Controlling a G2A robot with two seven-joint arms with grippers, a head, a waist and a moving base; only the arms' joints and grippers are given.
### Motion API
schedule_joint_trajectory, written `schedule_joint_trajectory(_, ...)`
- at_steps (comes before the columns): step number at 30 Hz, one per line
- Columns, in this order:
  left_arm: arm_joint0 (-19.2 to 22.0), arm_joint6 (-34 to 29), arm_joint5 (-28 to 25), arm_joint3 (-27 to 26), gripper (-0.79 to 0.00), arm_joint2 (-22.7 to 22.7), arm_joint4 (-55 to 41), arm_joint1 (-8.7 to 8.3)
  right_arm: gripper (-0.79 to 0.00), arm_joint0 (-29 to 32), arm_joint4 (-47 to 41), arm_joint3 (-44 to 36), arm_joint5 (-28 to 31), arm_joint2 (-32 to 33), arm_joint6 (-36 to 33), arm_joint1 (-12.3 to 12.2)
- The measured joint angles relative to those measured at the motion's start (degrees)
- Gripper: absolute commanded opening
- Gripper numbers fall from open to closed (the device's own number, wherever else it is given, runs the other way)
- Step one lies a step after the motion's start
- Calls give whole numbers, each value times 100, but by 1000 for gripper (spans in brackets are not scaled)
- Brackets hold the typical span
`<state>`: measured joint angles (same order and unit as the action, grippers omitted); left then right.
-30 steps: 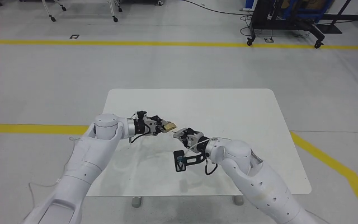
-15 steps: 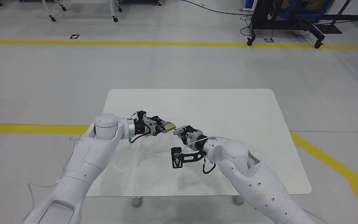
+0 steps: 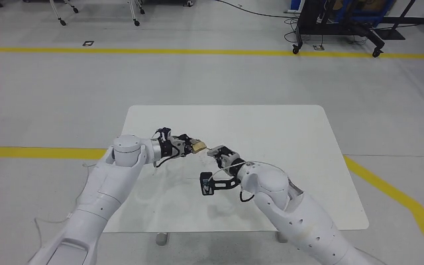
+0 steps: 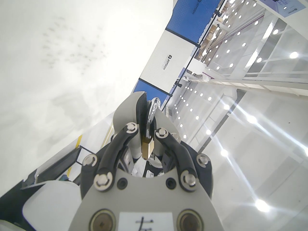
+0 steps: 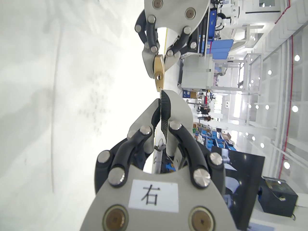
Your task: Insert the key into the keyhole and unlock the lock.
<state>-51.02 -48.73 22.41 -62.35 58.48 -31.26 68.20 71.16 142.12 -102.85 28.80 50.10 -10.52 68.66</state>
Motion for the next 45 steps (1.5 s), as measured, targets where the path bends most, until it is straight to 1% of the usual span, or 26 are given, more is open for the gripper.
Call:
schedule_joint_trajectory(2, -63, 282, -228, -101, -785, 19, 37, 12, -785, 1, 172, 15, -225, -159, -171, 42)
schedule_joint_trajectory(5, -153, 532, -413, -209, -785, 68, -86, 34, -785, 1, 445, 99, -654, -391, -192, 96)
schedule_joint_trajectory(8, -197, 645, -459, -257, -785, 122, -159, 39, -785, -1, 630, 211, -1022, -518, -177, 137)
schedule_joint_trajectory(11, -209, 624, -424, -272, -785, 140, -147, 35, -785, 0, 764, 286, -1227, -582, -220, 171)
schedule_joint_trajectory(20, -217, 542, -357, -272, -785, 155, -144, 40, -785, -99, 1035, 476, -1172, -702, -546, 282)
schedule_joint_trajectory(31, -221, 505, -375, -253, -785, 177, -125, 49, -785, -150, 1123, 647, -1295, -724, -860, 419)
schedule_joint_trajectory(45, -234, 529, -373, -255, -785, 213, -131, 63, -785, -85, 1173, 607, -1210, -597, -818, 494)
